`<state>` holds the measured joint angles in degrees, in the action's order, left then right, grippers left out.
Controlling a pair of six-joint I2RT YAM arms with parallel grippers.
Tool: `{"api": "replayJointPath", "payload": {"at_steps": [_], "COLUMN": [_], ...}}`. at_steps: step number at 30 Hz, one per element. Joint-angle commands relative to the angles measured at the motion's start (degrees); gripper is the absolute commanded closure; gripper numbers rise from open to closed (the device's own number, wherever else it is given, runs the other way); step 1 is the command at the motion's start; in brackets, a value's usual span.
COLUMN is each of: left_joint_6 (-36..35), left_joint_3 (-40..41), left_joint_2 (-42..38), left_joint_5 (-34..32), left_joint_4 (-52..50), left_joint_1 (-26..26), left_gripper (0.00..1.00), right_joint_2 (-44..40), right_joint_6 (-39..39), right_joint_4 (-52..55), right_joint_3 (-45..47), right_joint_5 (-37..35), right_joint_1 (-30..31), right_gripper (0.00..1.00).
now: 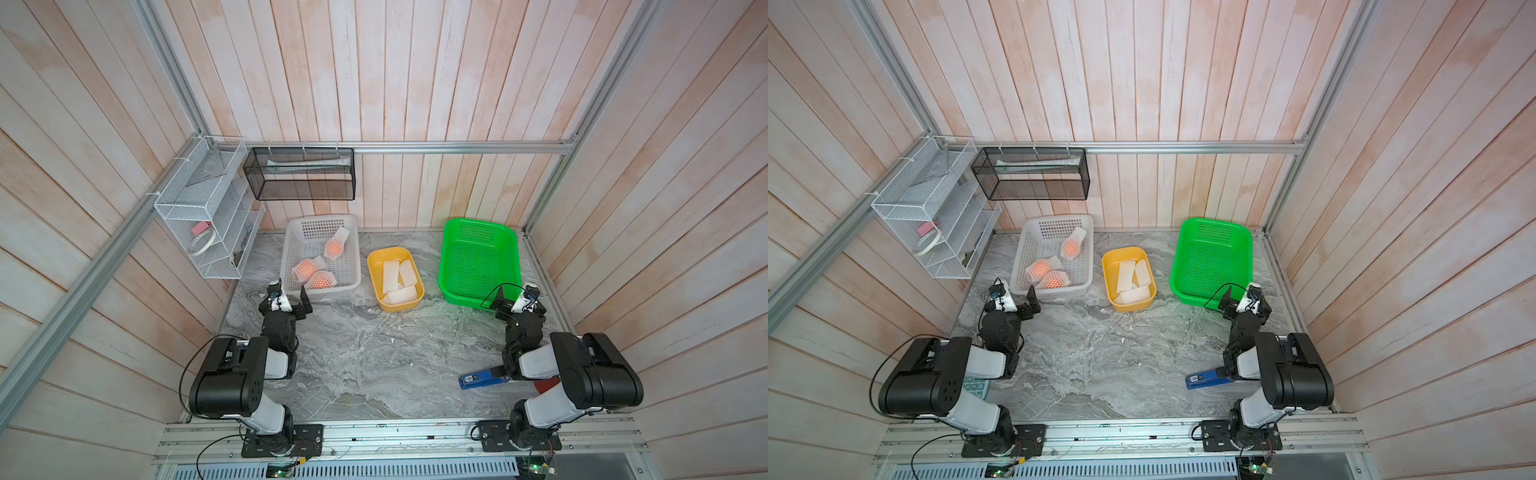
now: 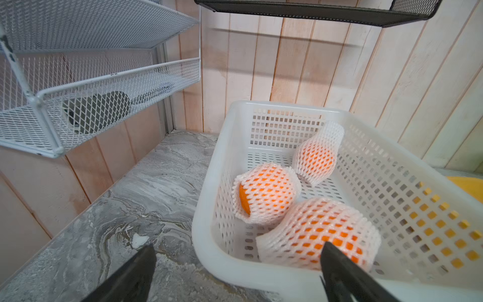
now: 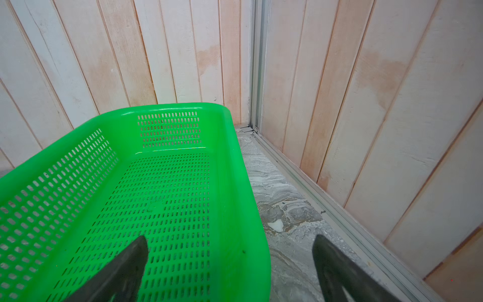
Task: Remove foam nets from oranges
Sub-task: Pick up the orange from the basket.
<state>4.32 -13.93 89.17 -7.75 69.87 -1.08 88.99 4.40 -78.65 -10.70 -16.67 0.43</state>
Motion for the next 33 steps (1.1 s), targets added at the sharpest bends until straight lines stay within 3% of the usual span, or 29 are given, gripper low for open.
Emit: {"api": "replayJointPath", "payload": {"at_steps": [1, 24, 27, 28, 29, 31, 33], "left_joint_6": [0.5, -1.0, -2.8, -3.5, -3.8, -3.2, -0.4], "left_joint_3": [0.0, -0.1, -2.7, -4.7, -6.6, -10.3, -15.6], "left_joint_2": [0.5, 0.2, -7.5, -12.0, -16.4, -24.3, -30.6], "left_joint_5": [0.6, 0.5, -1.1, -2.2, -3.4, -6.4, -6.5], "left_joint_4": [0.7, 0.8, -10.2, -16.8, -22.7, -32.5, -43.7], "left_joint_1": [-0.1, 0.0, 1.5, 2.4, 3.3, 4.9, 5.3], "left_gripper": [0.00, 0.00, 0.00, 0.00, 0.00, 0.00, 0.00], "right_joint_2": [0.7, 0.3, -4.5, -8.7, -14.5, -24.4, -30.8], "right_joint_6": [-0.4, -0.3, -2.8, -5.1, -5.6, -0.8, 5.2], "right_joint_4": [-1.1, -1.9, -5.2, -2.2, 7.7, 34.7, 50.1], "right_joint_3": [-0.1, 0.3, 3.9, 3.8, 1.3, -6.7, -12.6], "right_joint_5": [-0.3, -1.5, 0.0, -5.5, -6.8, -5.0, -0.7], "right_joint_1": [-0.2, 0.1, 1.6, 4.6, 6.2, 6.8, 7.0], "right_gripper": [0.02, 0.02, 0.02, 0.02, 0.02, 0.02, 0.03]}}
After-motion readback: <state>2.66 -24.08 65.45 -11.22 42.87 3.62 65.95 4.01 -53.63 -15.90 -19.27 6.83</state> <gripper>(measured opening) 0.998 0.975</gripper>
